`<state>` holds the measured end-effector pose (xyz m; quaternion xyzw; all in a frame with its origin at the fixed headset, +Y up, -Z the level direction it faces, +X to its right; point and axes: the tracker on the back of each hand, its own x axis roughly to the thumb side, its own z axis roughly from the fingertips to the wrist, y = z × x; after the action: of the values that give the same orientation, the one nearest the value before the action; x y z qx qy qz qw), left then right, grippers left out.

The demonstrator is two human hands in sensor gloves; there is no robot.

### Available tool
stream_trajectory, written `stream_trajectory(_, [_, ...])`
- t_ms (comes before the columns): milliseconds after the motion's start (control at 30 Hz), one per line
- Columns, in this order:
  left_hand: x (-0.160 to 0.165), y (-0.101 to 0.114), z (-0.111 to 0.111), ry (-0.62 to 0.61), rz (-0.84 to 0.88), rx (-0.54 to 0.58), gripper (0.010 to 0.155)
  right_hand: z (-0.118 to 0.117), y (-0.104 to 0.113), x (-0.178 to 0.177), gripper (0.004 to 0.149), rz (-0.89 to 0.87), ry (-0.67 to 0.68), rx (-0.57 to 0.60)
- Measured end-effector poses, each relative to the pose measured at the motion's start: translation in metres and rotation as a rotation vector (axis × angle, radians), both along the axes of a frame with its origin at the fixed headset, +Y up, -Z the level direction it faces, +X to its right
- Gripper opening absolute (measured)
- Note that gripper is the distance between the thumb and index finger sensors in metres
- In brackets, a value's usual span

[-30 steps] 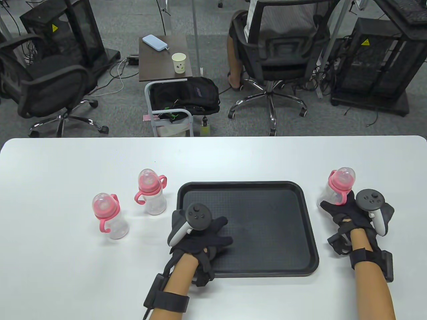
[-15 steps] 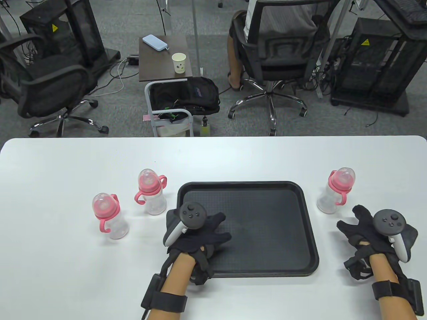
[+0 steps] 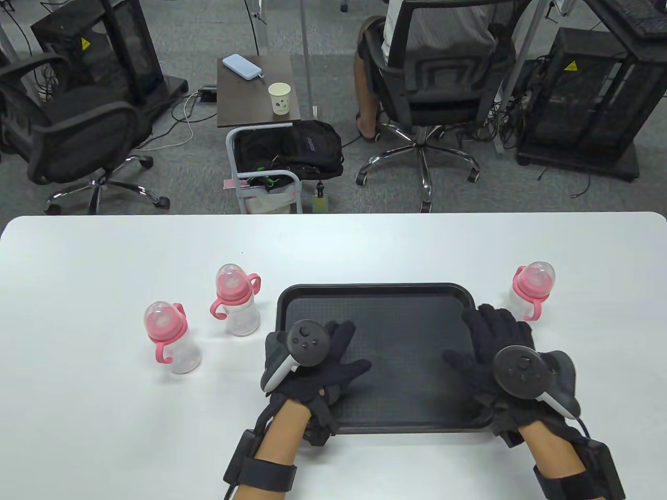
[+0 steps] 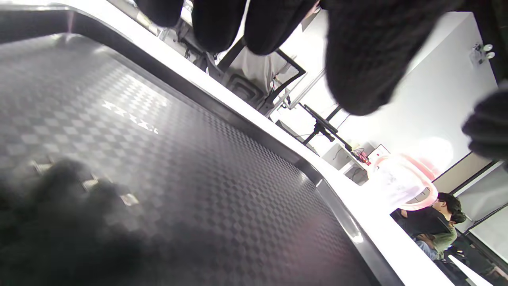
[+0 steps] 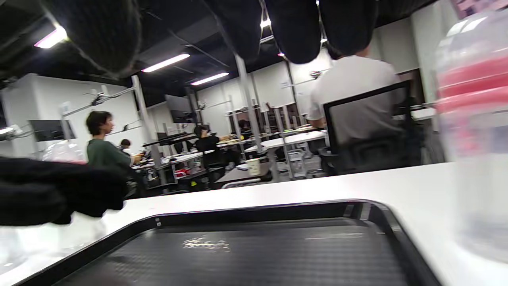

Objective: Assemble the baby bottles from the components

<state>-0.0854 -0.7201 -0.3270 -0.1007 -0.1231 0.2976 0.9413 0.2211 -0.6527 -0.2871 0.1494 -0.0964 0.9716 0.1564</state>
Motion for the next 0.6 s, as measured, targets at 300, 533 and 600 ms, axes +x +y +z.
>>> stream_trajectory(300, [0.0,0.001,0.005,0.027,-0.069,0.099,0.101,-0.025,-0.013,-0.035,0.097,0.103,0.032,0.059])
stream_trajectory(533, [-0.004,0.002,0.004,0.036,-0.064,0.068,0.101,-0.03,-0.017,-0.031,0.096,0.15,0.008,0.051])
stream_trajectory(600, [-0.004,0.001,0.004,0.037,-0.07,0.071,0.101,-0.031,-0.018,-0.029,0.096,0.149,0.002,0.038])
